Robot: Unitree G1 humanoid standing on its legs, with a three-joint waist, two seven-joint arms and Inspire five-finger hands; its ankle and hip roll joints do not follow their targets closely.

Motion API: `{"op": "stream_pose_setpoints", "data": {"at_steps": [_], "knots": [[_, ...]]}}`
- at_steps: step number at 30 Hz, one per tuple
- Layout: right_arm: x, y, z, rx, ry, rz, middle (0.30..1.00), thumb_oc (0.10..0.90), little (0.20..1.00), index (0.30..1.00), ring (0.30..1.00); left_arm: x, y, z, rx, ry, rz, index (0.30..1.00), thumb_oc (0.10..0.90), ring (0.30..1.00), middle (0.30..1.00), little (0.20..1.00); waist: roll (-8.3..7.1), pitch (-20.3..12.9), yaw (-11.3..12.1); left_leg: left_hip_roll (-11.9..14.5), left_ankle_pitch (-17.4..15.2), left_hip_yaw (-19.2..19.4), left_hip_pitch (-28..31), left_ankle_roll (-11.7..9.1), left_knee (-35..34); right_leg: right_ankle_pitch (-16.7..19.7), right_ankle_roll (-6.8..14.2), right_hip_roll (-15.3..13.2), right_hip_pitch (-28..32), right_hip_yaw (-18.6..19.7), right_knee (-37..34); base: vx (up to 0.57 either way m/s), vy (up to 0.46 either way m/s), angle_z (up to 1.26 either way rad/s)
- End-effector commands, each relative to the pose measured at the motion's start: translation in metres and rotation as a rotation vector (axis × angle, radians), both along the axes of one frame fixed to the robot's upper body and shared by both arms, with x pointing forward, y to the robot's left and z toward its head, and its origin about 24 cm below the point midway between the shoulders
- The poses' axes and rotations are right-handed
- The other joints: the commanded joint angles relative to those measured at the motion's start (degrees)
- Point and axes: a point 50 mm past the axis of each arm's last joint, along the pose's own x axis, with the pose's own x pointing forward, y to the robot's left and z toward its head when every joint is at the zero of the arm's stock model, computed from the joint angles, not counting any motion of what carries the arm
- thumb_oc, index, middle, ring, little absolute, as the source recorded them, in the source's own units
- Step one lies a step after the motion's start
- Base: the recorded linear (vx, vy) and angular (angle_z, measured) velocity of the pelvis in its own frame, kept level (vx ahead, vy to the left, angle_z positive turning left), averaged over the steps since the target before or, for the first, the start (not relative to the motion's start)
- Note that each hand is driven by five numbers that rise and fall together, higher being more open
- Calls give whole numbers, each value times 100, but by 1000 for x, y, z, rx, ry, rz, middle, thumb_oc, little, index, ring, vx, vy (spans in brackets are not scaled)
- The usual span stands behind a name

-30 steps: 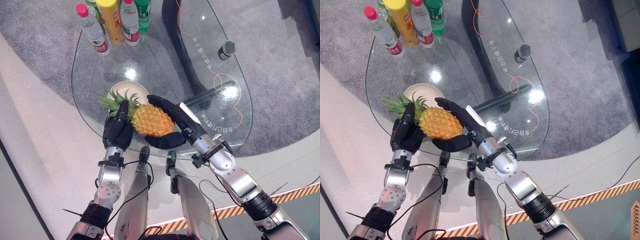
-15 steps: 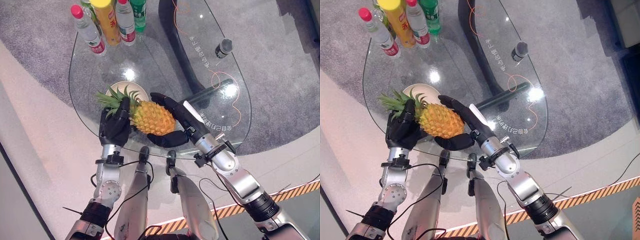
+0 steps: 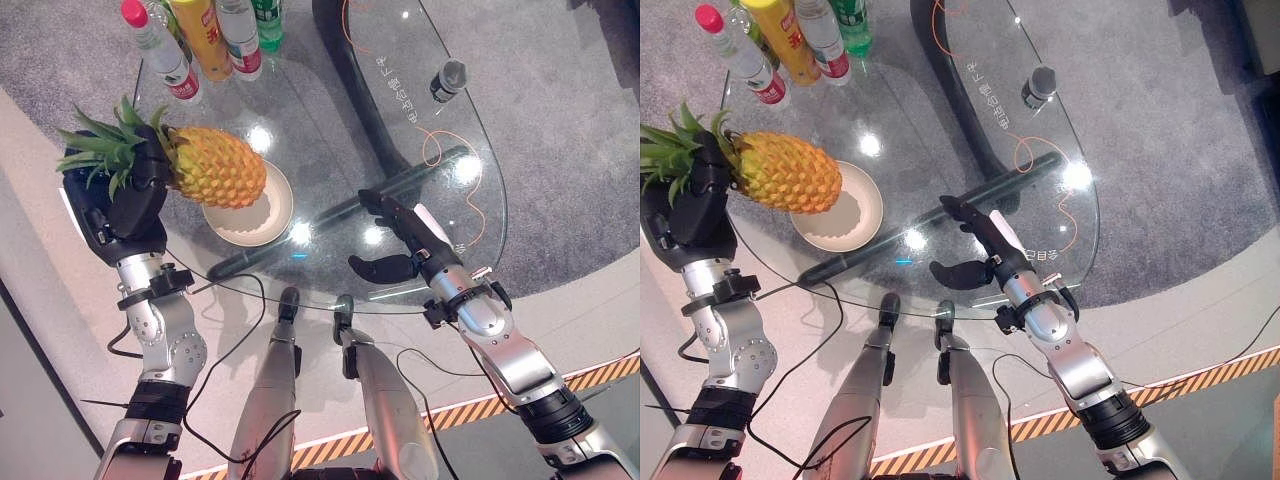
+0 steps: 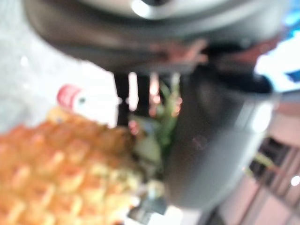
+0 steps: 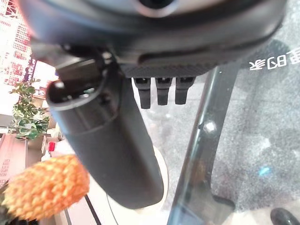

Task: Pick up the fruit to the plate

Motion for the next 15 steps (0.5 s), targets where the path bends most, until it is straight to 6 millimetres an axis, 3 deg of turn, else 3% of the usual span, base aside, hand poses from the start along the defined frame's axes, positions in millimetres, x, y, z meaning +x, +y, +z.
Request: {"op": "stream_pose_setpoints", "data": {"at_steps": [1, 15], "knots": [[-9, 11, 42, 38, -205, 81, 900, 800, 900, 900, 900, -18, -8, 65, 107, -366, 40, 300, 100, 300, 300, 200, -26, -106, -57, -236, -441, -117, -193, 138, 396, 231, -4, 54, 29, -381, -83, -18, 34, -5], [0, 23, 46, 9, -166, 143, 900, 800, 900, 900, 900, 5, -9, 60, 131, -244, 242, 300, 100, 300, 300, 200, 7, -106, -169, -177, -399, -38, -649, 47, 524, 225, -7, 109, -466, -327, 98, -19, 46, -3]]}}
